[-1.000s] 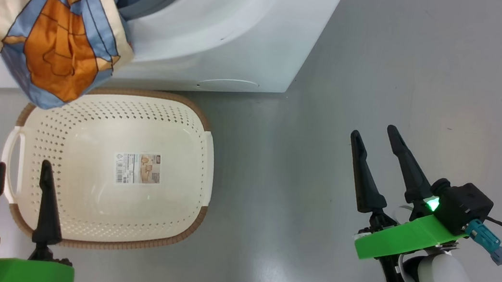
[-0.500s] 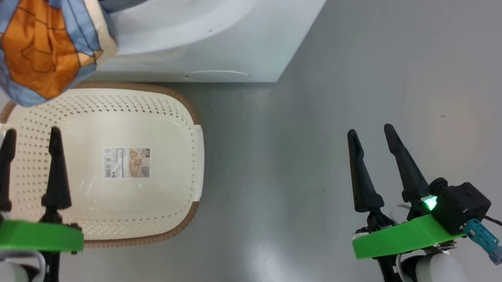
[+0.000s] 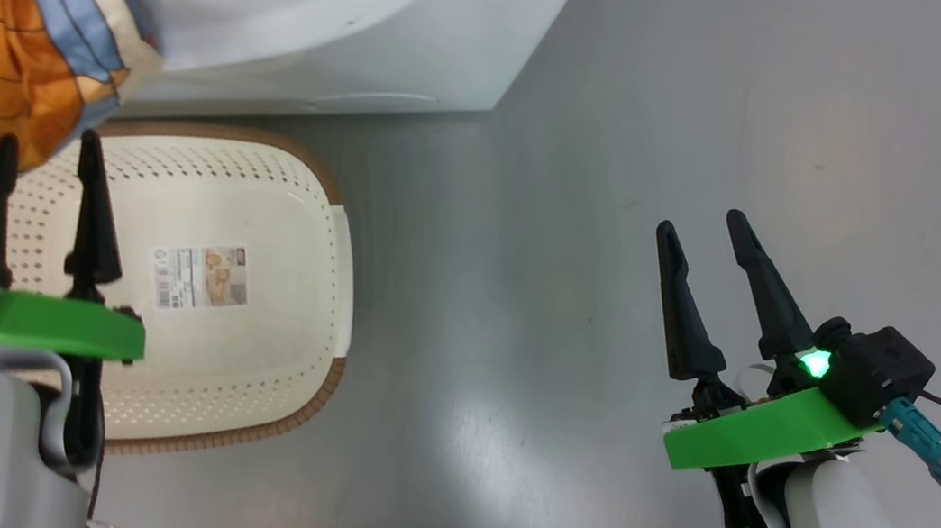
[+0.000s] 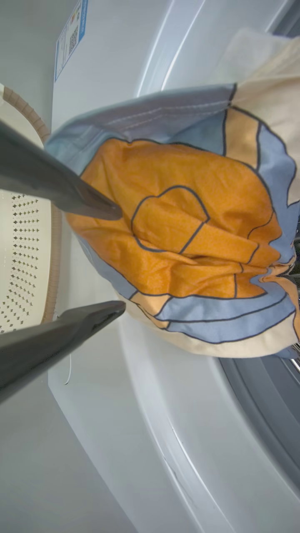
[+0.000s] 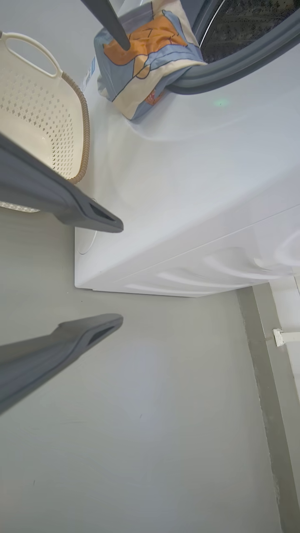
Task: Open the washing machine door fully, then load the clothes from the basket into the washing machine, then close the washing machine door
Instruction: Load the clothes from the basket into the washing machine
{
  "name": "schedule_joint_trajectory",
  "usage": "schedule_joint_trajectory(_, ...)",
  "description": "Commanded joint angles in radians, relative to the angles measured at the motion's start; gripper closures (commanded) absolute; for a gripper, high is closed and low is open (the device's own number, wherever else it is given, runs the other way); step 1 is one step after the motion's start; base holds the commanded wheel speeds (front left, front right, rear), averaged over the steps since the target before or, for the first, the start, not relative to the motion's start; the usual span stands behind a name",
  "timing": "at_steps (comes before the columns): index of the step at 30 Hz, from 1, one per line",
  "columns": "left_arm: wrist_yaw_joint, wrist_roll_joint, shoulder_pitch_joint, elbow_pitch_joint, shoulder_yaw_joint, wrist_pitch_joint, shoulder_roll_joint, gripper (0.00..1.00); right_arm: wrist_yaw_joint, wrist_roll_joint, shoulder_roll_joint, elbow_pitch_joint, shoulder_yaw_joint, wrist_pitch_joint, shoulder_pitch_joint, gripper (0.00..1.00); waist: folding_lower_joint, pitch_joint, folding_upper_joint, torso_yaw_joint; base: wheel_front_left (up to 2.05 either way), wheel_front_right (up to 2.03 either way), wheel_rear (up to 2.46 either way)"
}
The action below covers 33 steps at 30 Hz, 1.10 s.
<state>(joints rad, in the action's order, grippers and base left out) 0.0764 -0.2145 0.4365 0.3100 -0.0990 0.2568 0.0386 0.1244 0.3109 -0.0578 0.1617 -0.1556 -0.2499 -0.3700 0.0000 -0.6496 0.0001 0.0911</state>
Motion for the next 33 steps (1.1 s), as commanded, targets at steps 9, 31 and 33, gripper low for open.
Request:
schedule_joint_trajectory(9, 0.033, 0.006, 0.124, 0.079, -0.063, 0.005, 0.050, 0.00, 0.006, 0.004, 0.008, -0.041, -0.016, -0.012, 0.007, 0.00, 0.0000, -0.080, -0.0001, 0.034, 0.00, 0.00, 0.00)
schedule_joint_trajectory(31, 0.053, 0.010, 0.287, 0.145, -0.124, 0.005, 0.075, 0.79, 0.006, 0.013, 0.008, -0.044, -0.007, -0.012, 0.000, 0.00, 0.0000, -0.116, -0.0001, 0.038, 0.00, 0.00, 0.00)
schedule_joint_trajectory(33, 0.053, 0.013, 0.272, 0.135, -0.125, 0.005, 0.068, 1.00, 0.006, 0.015, 0.008, -0.041, -0.007, -0.012, -0.001, 0.00, 0.0000, -0.104, -0.0001, 0.033, 0.00, 0.00, 0.00)
